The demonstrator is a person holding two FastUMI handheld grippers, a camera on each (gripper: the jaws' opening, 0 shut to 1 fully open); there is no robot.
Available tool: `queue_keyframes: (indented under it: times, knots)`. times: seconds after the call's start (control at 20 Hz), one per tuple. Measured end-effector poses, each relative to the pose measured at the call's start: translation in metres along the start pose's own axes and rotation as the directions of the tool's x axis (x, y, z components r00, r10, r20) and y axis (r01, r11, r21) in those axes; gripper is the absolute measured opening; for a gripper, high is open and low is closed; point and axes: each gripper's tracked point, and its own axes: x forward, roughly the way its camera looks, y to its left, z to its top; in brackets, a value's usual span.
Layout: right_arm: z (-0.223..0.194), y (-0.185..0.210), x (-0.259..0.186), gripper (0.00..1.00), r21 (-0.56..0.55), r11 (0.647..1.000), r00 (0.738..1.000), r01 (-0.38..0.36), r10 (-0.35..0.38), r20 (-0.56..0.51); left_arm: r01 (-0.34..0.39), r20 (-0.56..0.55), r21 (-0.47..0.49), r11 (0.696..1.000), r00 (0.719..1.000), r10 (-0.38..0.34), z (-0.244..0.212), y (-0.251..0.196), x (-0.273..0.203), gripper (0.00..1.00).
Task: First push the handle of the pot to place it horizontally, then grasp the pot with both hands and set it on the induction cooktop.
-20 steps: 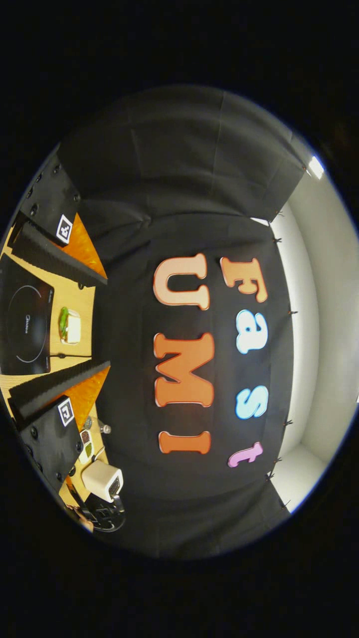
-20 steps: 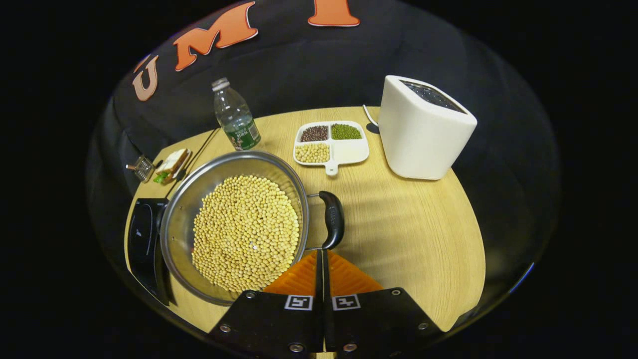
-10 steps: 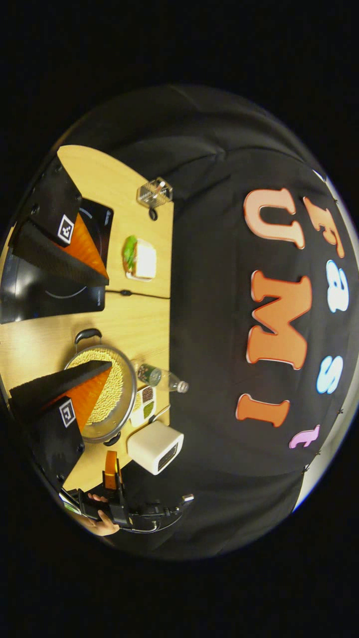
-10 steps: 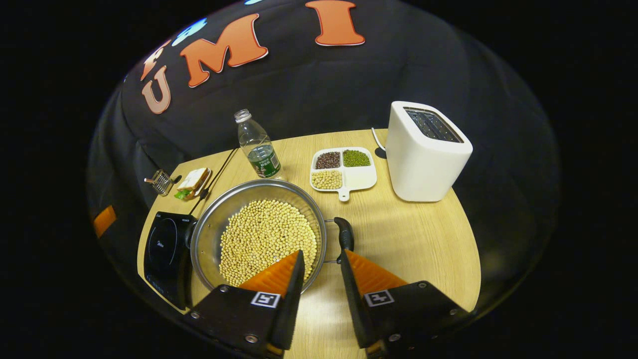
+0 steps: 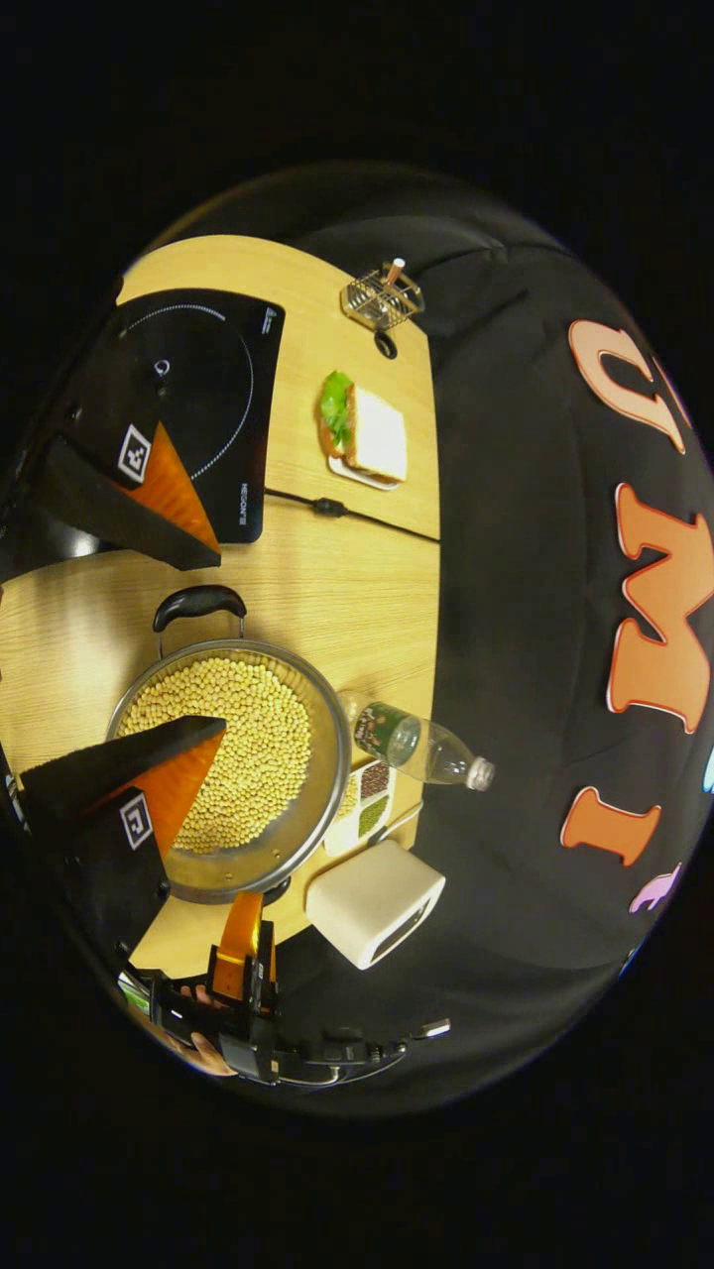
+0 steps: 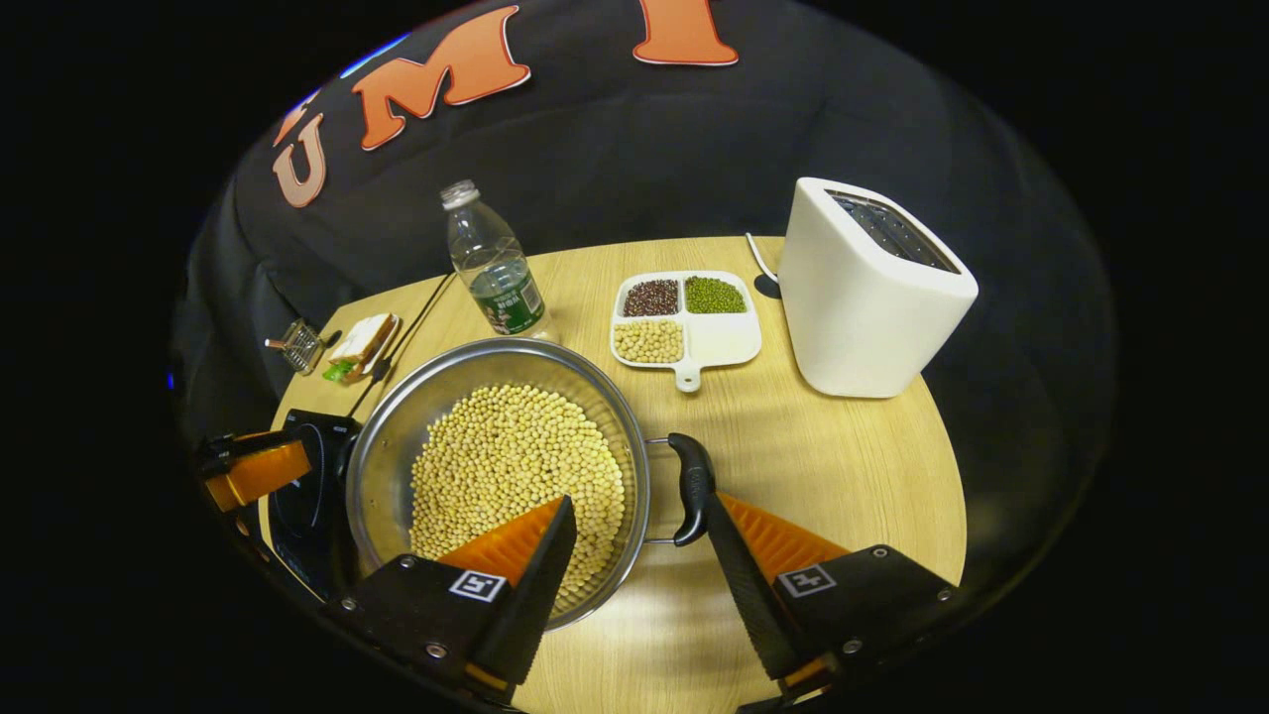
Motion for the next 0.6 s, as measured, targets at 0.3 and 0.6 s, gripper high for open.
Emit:
queue_keyframes:
  times: [0.3,0.6]
  knots:
    - [-0.006,-0.012,0.03,0.87,0.007,0.998,0.998,0.06,-0.059,-0.027,-0.081,-0.072,0.012,0.997,0.994,0.082,-0.021,0.016,0.049,0.98]
    - [-0.017,-0.011,0.052,0.87,-0.015,0.997,0.994,0.077,-0.078,-0.073,-0.093,-0.103,0.028,0.995,0.99,0.095,-0.031,0.012,0.076,0.97]
